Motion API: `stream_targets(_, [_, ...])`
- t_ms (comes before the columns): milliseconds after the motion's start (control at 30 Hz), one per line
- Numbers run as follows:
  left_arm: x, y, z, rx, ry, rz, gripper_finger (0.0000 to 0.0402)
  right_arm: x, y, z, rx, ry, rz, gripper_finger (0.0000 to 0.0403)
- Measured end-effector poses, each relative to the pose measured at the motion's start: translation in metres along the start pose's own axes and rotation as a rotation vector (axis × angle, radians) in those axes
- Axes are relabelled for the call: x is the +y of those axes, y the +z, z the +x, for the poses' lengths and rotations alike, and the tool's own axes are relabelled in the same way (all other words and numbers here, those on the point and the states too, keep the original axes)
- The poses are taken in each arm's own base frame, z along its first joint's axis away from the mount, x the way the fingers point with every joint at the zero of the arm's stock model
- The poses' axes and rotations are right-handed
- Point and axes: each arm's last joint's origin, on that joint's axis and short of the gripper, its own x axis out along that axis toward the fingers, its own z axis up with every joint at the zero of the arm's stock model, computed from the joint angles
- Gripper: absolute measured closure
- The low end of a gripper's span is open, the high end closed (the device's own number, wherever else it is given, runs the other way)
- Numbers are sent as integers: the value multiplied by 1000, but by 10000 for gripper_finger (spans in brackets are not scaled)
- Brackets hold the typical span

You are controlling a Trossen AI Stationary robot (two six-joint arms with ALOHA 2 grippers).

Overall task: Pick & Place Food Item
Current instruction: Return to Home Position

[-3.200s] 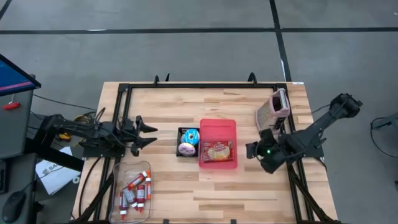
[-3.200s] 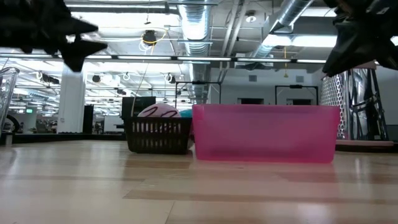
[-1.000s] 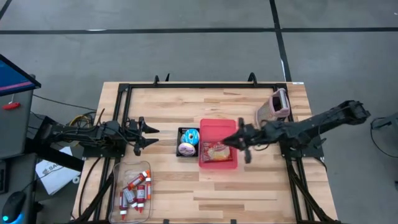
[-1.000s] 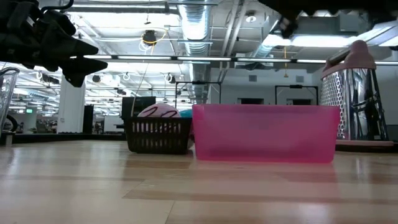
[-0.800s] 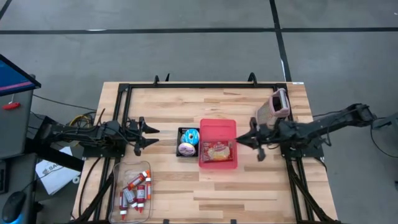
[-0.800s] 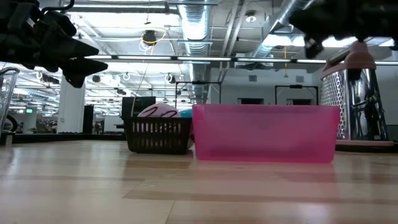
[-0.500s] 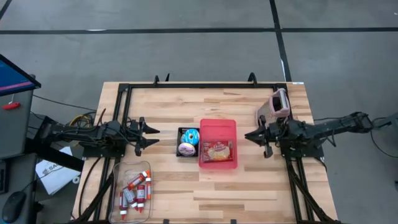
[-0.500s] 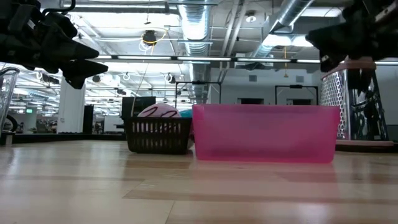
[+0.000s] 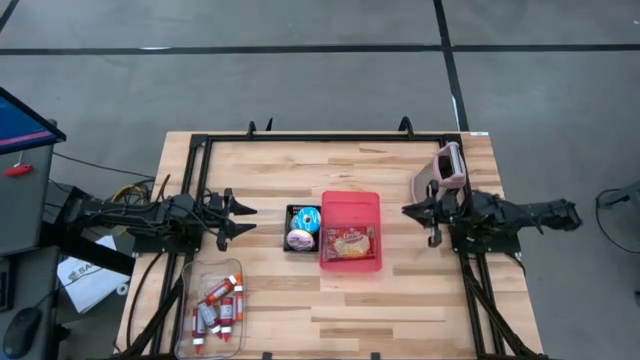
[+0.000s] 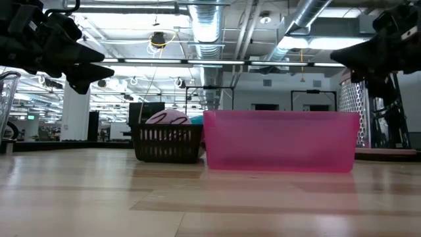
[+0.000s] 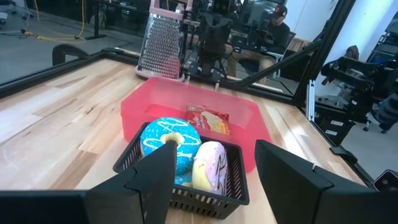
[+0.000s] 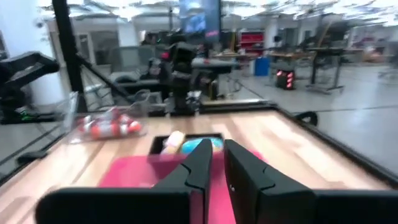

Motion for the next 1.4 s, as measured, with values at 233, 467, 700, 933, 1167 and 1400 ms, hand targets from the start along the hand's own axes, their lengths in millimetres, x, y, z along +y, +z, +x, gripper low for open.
stream_targets(233, [0, 0, 0, 2, 4, 0, 188, -1, -2, 2, 27, -19, 117, 367])
stream_targets(467, [0, -1, 0, 7, 5, 1, 188, -1, -4, 3, 42, -19, 233, 367])
stream_targets(700, [0, -1, 0, 7, 4, 1, 188, -1, -4, 3, 42, -19, 233, 367])
stream_targets(933, [0, -1, 0, 7, 4, 1, 188, -1, -4, 3, 42, -19, 233, 367])
stream_targets(1167, [0, -1, 0, 7, 3, 1, 188, -1, -4, 3, 42, -19, 234, 367])
stream_targets(1400, [0, -1, 0, 7, 1, 1, 188, -1, -4, 3, 42, -19, 234, 367])
